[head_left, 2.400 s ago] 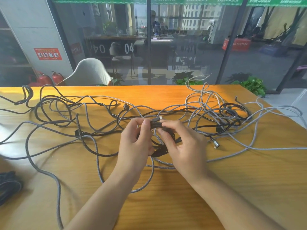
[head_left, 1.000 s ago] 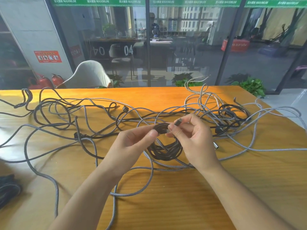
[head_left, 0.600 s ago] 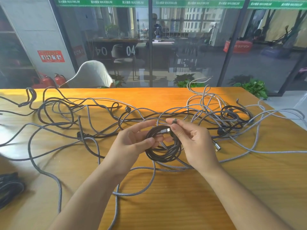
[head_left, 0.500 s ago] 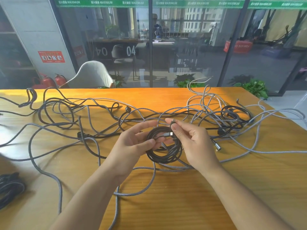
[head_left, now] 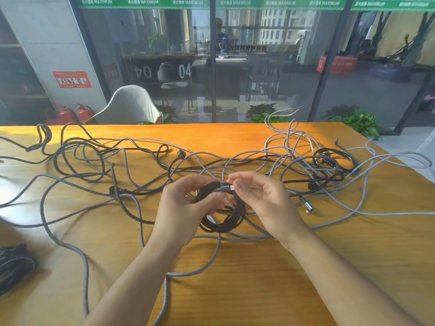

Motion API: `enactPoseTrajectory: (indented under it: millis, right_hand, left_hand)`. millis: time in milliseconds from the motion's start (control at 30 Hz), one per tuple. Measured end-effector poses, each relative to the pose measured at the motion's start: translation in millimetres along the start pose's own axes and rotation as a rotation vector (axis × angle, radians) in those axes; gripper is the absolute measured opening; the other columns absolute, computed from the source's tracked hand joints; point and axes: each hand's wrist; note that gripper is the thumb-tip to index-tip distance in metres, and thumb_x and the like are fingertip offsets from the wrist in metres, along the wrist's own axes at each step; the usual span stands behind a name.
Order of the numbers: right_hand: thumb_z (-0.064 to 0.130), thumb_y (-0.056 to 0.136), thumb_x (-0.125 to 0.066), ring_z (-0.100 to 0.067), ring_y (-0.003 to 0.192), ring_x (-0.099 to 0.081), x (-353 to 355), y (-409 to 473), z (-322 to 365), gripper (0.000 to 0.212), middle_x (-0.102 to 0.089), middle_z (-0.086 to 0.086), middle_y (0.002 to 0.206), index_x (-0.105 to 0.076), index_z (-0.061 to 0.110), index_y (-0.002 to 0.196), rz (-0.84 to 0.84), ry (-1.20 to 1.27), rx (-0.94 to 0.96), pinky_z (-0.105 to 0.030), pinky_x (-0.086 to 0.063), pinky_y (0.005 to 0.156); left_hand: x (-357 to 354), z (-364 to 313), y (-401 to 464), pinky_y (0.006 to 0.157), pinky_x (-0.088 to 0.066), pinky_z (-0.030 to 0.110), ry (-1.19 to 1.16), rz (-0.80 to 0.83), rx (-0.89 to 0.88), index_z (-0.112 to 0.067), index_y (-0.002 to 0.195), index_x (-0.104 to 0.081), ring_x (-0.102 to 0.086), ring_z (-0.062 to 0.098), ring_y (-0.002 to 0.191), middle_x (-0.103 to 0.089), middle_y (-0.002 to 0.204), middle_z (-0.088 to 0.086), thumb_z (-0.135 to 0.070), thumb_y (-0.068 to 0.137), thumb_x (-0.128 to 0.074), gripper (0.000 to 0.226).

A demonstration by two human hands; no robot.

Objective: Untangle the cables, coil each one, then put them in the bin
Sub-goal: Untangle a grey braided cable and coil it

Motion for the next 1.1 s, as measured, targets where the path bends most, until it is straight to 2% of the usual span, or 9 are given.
enactPoseTrajectory:
  millis: [133,267,367,500,667,800,900,1000,1100]
  right_hand:
    - [0.05,0.086,-0.076,-0.009,0.093,-0.073,-8,-4,-4,0.027,-0.071,0.023,0.107,-0.071,0.036,0.108,-0.105,-0.254,0.126,-0.027,-0.06,0.077]
    - [0.027,0.094,-0.077,-0.011,0.091,-0.075,-7,-3,-4,0.012,-0.076,0.015,0.097,-0.077,0.028,0.106,-0.154,-0.222,0.182,-0.035,-0.063,0.079]
    - [0.025,0.093,-0.078,-0.011,0.092,-0.075,-6,-3,-6,0.012,-0.078,0.013,0.093,-0.078,0.025,0.105,-0.154,-0.235,0.175,-0.038,-0.063,0.08]
    - [0.023,0.095,-0.076,-0.013,0.093,-0.075,-7,-4,-6,0.009,-0.078,0.012,0.094,-0.076,0.024,0.104,-0.132,-0.226,0.171,-0.041,-0.063,0.081]
    - [0.016,0.099,-0.07,-0.015,0.093,-0.076,-11,-3,-3,0.006,-0.079,0.005,0.098,-0.069,0.02,0.103,-0.14,-0.125,0.164,-0.041,-0.062,0.082]
    - [0.009,0.099,-0.069,-0.016,0.083,-0.076,-13,-1,0,0.007,-0.079,-0.002,0.098,-0.066,0.015,0.101,-0.181,0.023,0.136,-0.032,-0.061,0.072]
    - [0.005,0.098,-0.068,-0.03,0.087,-0.077,-17,1,1,0.007,-0.079,-0.011,0.099,-0.063,0.006,0.103,-0.205,0.191,0.11,-0.04,-0.062,0.075]
    - [0.004,0.098,-0.067,-0.044,0.089,-0.072,-16,1,0,0.008,-0.079,-0.015,0.099,-0.062,0.004,0.105,-0.217,0.303,0.059,-0.042,-0.061,0.077]
    - [0.004,0.098,-0.068,-0.036,0.089,-0.076,-12,1,-2,0.01,-0.078,-0.016,0.1,-0.063,0.003,0.107,-0.238,0.336,-0.004,-0.036,-0.061,0.074]
  left_hand:
    - [0,0,-1,0.067,-0.06,0.027,0.058,0.014,-0.009,-0.014,0.104,-0.075,-0.078,0.024,0.075,-0.077,0.095,0.002,-0.015,0.083,-0.086,0.024]
    - [2,-1,0,0.075,-0.063,0.032,0.127,0.047,-0.046,-0.027,0.108,-0.076,-0.077,0.019,0.083,-0.076,0.103,-0.007,-0.027,0.085,-0.084,0.025]
    - [2,0,1,0.078,-0.064,0.037,0.165,0.053,-0.103,-0.027,0.111,-0.077,-0.075,0.019,0.084,-0.076,0.105,-0.008,-0.026,0.091,-0.079,0.02]
    - [2,4,1,0.075,-0.062,0.033,0.199,0.019,-0.157,-0.027,0.103,-0.078,-0.074,0.016,0.087,-0.076,0.093,-0.008,-0.018,0.094,-0.076,0.012]
    - [-5,11,0,0.076,-0.057,0.063,0.15,-0.007,-0.181,-0.022,0.104,-0.071,-0.07,0.036,0.076,-0.075,0.089,0.002,-0.013,0.103,-0.063,0.012]
    - [-7,11,1,0.091,-0.059,0.056,0.018,-0.024,-0.179,-0.005,0.109,-0.065,-0.075,0.031,0.093,-0.076,0.099,0.01,-0.009,0.107,-0.054,0.012]
    - [-8,8,1,0.096,-0.059,0.046,-0.148,-0.007,-0.123,0.005,0.115,-0.06,-0.074,0.032,0.102,-0.077,0.108,0.013,-0.012,0.109,-0.049,0.021]
    - [-7,6,1,0.095,-0.06,0.037,-0.222,0.015,-0.078,0.006,0.116,-0.06,-0.074,0.031,0.102,-0.078,0.109,0.013,-0.014,0.108,-0.05,0.023]
    - [-5,7,2,0.087,-0.059,0.033,-0.134,0.033,-0.086,-0.003,0.112,-0.065,-0.072,0.029,0.098,-0.078,0.109,0.007,-0.013,0.105,-0.057,0.014]
Point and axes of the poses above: each hand's wrist, its own y-axis towards the middle knuckle, its own x-axis out of the back of the hand, z = x × y
